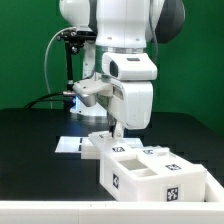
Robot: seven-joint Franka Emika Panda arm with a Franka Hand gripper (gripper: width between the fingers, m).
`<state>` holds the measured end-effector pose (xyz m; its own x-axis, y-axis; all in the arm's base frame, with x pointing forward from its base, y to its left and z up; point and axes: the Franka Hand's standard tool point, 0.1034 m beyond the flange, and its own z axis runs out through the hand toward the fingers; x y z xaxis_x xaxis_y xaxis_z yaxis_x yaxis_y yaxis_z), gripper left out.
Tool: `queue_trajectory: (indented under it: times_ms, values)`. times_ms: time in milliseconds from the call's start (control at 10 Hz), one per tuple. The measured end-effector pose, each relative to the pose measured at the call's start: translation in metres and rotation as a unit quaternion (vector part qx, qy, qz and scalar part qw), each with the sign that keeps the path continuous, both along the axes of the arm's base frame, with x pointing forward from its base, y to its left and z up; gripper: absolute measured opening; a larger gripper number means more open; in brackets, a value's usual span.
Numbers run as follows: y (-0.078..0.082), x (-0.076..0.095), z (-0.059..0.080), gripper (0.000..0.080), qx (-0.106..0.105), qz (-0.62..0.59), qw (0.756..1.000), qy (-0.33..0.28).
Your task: Assemble cabinet
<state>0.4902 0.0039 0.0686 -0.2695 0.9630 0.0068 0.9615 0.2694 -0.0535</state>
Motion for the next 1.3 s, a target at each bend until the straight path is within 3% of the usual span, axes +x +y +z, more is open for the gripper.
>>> queue_trajectory:
  times_ms: [300,700,900,1300]
  values:
    - [0.012,0.023,0.001,0.0064,0.004,0.01,1.0,-0.002]
    - [0.009,0.02,-0.002,0.0064,0.003,0.006,1.0,0.001]
    - [0.007,0.033,-0.003,0.0064,0.01,0.039,0.999,0.0]
    - [0.031,0.058,-0.003,0.0064,0.017,0.008,1.0,-0.005]
